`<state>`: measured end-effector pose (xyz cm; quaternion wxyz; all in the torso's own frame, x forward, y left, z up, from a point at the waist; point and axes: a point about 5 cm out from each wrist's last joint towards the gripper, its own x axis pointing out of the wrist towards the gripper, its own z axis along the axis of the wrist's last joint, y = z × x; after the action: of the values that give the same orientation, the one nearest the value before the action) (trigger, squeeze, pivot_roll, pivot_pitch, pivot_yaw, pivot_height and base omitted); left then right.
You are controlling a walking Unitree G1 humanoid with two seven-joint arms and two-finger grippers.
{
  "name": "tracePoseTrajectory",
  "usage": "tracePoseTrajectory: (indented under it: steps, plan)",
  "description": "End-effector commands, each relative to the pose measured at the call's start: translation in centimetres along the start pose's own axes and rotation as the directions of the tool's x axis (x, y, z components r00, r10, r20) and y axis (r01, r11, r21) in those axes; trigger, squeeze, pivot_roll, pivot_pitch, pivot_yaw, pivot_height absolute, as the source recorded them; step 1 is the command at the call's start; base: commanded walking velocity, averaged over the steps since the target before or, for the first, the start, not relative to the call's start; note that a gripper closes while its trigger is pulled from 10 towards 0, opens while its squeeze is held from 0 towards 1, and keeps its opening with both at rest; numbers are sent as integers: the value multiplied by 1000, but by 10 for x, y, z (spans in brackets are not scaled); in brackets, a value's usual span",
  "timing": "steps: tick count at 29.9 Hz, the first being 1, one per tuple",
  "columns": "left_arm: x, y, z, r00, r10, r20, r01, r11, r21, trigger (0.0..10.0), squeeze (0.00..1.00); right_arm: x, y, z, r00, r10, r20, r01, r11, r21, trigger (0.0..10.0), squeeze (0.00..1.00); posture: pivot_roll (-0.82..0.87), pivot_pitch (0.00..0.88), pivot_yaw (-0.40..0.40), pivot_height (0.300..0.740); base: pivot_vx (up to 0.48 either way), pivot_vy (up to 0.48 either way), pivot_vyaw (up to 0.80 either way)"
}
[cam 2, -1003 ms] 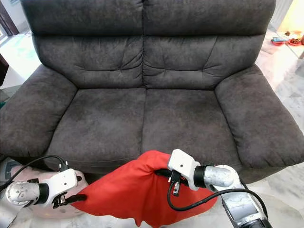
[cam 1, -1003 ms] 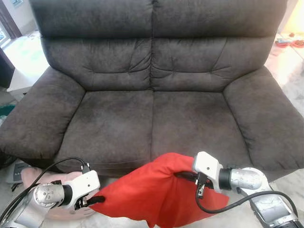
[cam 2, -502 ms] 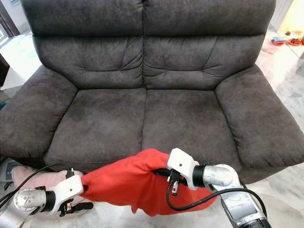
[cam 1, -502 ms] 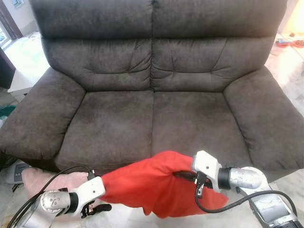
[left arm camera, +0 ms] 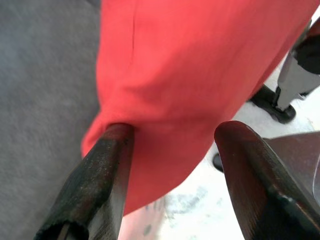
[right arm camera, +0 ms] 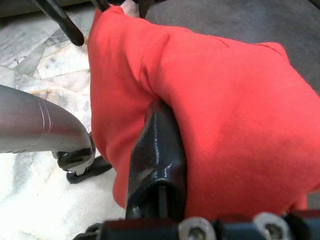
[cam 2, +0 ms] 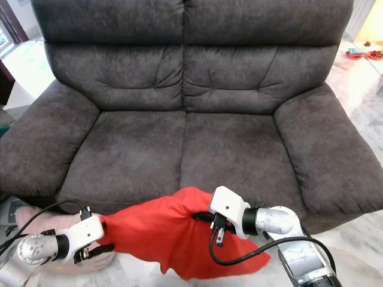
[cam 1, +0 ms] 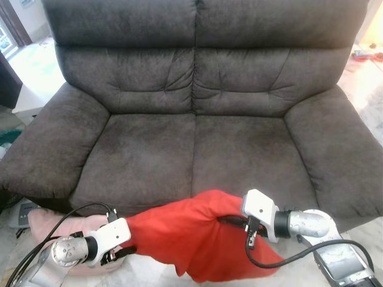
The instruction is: Move the pillow to the sofa from floor
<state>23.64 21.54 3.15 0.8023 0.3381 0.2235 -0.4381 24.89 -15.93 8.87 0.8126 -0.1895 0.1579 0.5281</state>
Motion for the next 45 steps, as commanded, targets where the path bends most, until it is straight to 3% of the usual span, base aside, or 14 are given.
tracePoseTrajectory:
  steps: [1,15,16,34,35,40,45]
  plan:
    - [-4,3,3,1000,4,30,-4,1000,6,10000,0,0,-1,24,995,7,95,0,997,-74,10000,0,150,65,-4,740,0,0,0]
    - [-13,8,-8,1000,12,-29,-12,1000,-19,10000,0,0,-1,22,996,5,90,1,998,-69,10000,0,150,72,-2,740,0,0,0]
    - [-14,7,-9,1000,6,-23,-7,999,-33,10000,1000,0,-2,22,996,5,89,1,998,-69,10000,0,150,72,-3,740,0,0,0]
    - [-13,1,-15,999,-33,-14,31,994,-106,10000,1000,-1,-2,23,996,13,88,-7,997,-72,10000,0,148,74,-6,740,0,0,0]
    - [-12,-1,-14,999,-42,-9,41,993,-110,10000,0,-1,-2,23,996,13,88,-7,997,-72,10000,0,148,74,-6,740,0,0,0]
    - [-6,-16,-13,989,-146,12,146,977,-158,10000,0,0,-2,23,996,14,86,-7,997,-74,10000,0,147,74,-8,740,0,0,0]
    - [-4,-19,-19,988,-155,-19,151,978,-146,10000,0,0,-2,22,997,11,78,-5,997,-75,10000,0,145,74,-5,740,0,0,0]
